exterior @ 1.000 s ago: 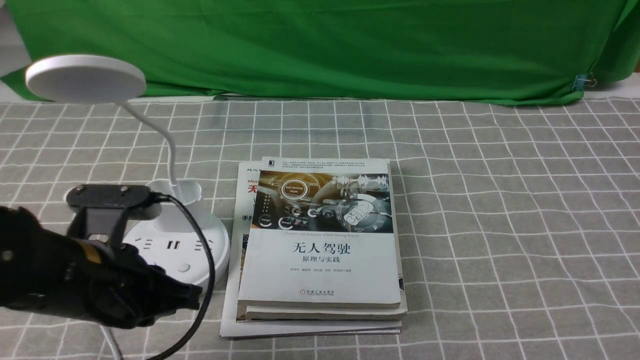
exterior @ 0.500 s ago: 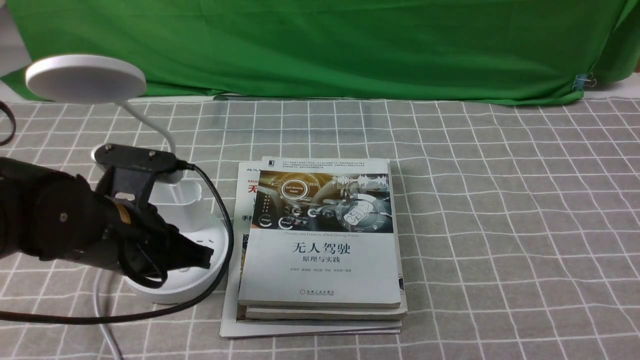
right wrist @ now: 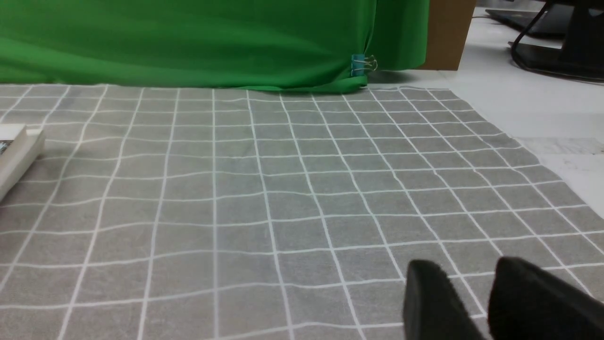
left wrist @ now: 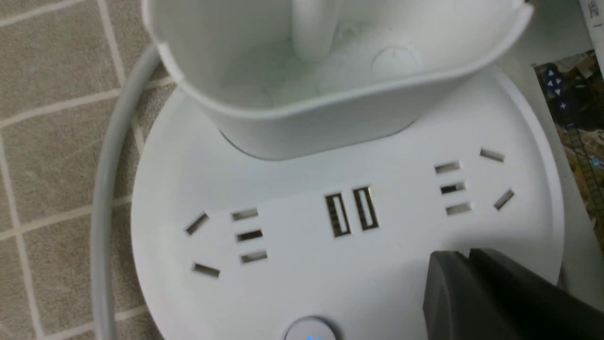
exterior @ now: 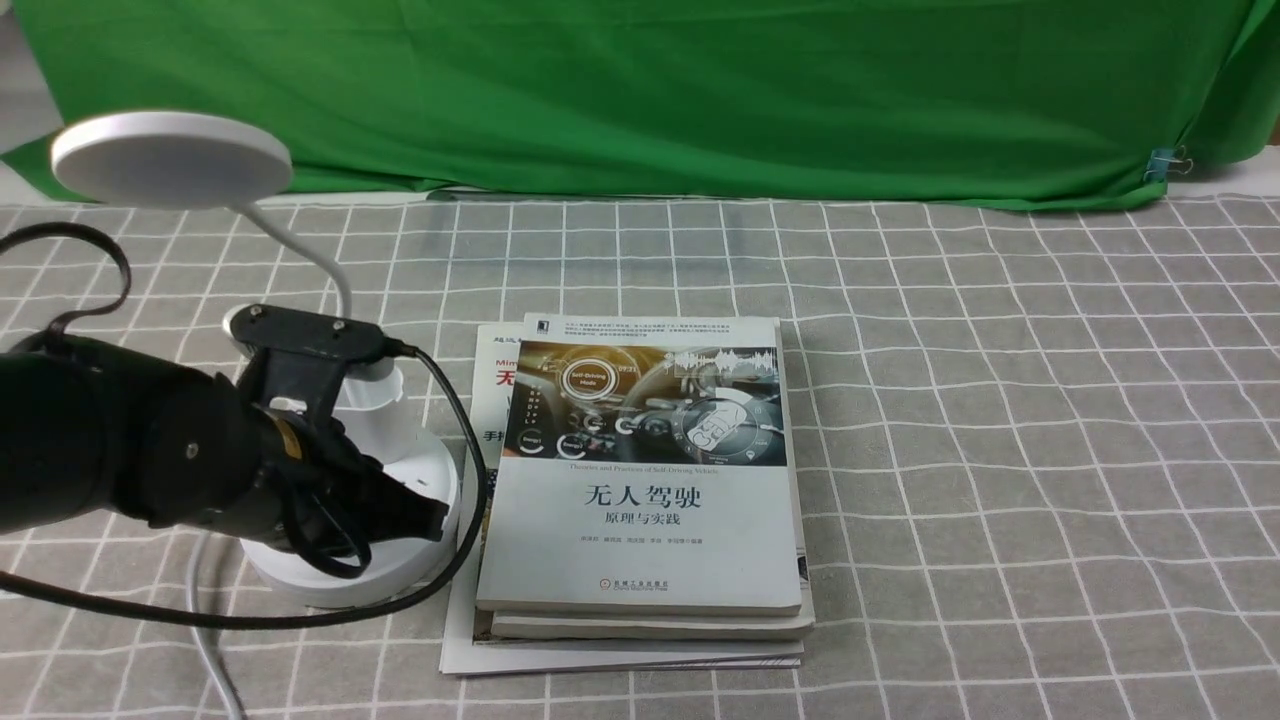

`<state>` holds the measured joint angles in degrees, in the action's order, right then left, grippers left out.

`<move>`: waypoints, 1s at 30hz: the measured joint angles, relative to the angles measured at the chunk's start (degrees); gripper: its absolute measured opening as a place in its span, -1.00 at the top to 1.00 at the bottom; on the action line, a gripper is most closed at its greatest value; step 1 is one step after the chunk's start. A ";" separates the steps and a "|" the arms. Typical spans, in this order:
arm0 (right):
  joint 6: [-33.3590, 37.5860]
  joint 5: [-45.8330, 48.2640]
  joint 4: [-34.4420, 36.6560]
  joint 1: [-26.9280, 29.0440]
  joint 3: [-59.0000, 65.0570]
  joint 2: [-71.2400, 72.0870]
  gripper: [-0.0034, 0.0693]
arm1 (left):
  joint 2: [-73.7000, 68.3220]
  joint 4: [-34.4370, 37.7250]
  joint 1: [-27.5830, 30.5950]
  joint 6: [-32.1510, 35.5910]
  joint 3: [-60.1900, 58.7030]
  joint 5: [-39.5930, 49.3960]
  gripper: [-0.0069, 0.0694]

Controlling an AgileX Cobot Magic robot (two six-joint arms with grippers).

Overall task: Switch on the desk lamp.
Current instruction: Use the left arm to press the button switch on the lamp holder

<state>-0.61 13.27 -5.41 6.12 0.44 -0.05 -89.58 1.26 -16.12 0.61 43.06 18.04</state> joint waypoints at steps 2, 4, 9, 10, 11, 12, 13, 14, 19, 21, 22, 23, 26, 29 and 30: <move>0.00 0.00 0.00 0.00 0.00 0.00 0.23 | -0.13 -0.05 0.00 0.00 0.00 -0.33 0.77; 0.00 0.00 0.00 0.00 0.00 0.00 0.23 | -0.17 -0.05 0.00 0.00 0.00 -0.40 0.77; 0.00 0.00 0.00 0.00 0.00 0.00 0.23 | -0.23 0.01 0.00 0.00 0.02 -0.34 0.77; 0.00 0.00 0.00 0.00 0.00 0.00 0.23 | -0.23 0.06 0.00 0.00 0.07 -0.15 0.77; 0.00 0.00 0.00 0.00 0.00 0.00 0.23 | -0.23 0.05 0.00 0.00 0.07 0.02 0.77; 0.00 0.00 0.00 0.00 0.00 0.00 0.23 | -0.23 0.05 0.00 0.00 0.13 0.27 0.77; 0.00 0.00 0.00 0.00 0.00 0.00 0.23 | -0.23 0.19 0.00 0.00 0.19 0.50 0.77; 0.00 0.00 0.00 0.00 0.00 0.00 0.23 | -0.23 0.19 0.00 0.00 0.30 0.75 0.77; 0.00 0.00 0.00 0.00 0.00 0.00 0.23 | -0.23 0.41 0.00 0.00 0.45 1.21 0.77; 0.00 0.00 0.00 0.00 0.00 0.00 0.23 | -0.23 0.41 0.00 0.00 0.45 1.27 0.77; 0.00 0.00 0.00 0.00 0.00 0.00 0.23 | -0.23 0.45 0.00 0.00 0.45 1.27 0.77; 0.00 0.00 0.00 0.00 0.00 0.00 0.23 | -0.23 0.45 0.00 0.00 0.45 1.27 0.77; 0.00 0.00 0.00 0.00 0.00 0.00 0.23 | -0.23 0.60 0.00 0.00 0.45 1.27 0.77; 0.00 0.00 0.00 0.00 0.00 0.00 0.23 | -0.23 1.15 0.00 0.00 0.45 1.21 0.77; 0.00 0.00 0.00 0.00 0.00 0.00 0.23 | -0.23 1.40 0.00 0.00 0.20 0.91 0.77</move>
<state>-0.61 13.27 -5.41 6.12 0.44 -0.05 -89.81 2.66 -16.12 0.61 43.27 18.96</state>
